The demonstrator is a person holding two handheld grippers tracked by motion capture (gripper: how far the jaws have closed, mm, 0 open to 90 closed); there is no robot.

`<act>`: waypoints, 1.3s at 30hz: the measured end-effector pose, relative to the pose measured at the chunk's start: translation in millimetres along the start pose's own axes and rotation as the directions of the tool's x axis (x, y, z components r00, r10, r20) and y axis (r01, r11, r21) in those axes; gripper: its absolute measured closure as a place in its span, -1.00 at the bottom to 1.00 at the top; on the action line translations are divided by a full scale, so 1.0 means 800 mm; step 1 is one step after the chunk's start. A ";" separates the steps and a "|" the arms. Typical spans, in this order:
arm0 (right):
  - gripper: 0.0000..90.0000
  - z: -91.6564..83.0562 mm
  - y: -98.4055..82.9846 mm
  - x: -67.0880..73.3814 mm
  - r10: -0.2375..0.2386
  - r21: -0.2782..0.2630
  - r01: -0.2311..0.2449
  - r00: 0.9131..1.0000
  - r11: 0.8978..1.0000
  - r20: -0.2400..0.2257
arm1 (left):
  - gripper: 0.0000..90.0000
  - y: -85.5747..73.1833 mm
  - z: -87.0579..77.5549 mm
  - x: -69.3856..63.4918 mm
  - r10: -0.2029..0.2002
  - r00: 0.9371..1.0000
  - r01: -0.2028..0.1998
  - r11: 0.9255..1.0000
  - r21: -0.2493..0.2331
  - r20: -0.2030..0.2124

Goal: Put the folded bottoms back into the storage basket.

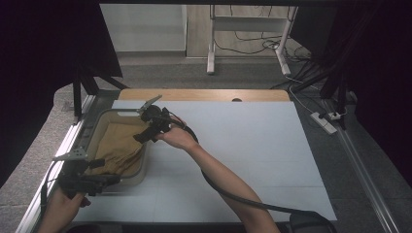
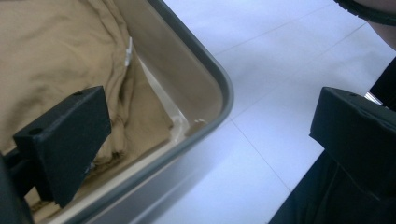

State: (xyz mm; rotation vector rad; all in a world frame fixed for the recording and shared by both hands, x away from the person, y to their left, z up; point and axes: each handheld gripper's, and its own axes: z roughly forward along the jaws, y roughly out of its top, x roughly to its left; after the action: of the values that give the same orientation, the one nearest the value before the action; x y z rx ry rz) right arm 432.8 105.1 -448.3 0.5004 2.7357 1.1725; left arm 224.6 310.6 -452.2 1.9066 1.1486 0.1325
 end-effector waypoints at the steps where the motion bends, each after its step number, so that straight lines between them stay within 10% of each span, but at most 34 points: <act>1: -0.99 -0.001 -0.001 0.001 -0.001 -0.002 0.001 1.000 1.000 0.004 | -1.00 -0.001 0.000 -0.002 -0.004 1.000 0.004 1.000 -0.005 0.002; 39: -0.99 -0.058 -0.039 0.031 -0.045 -0.032 0.045 0.999 0.998 -0.005 | -1.00 -0.055 0.004 -0.032 0.004 0.999 -0.005 0.999 -0.039 -0.040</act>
State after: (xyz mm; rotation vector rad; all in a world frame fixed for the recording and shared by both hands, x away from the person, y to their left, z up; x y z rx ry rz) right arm 390.5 61.9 -438.7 0.4298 2.7128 1.2068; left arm 182.8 297.1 -477.7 1.8797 1.1601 0.1947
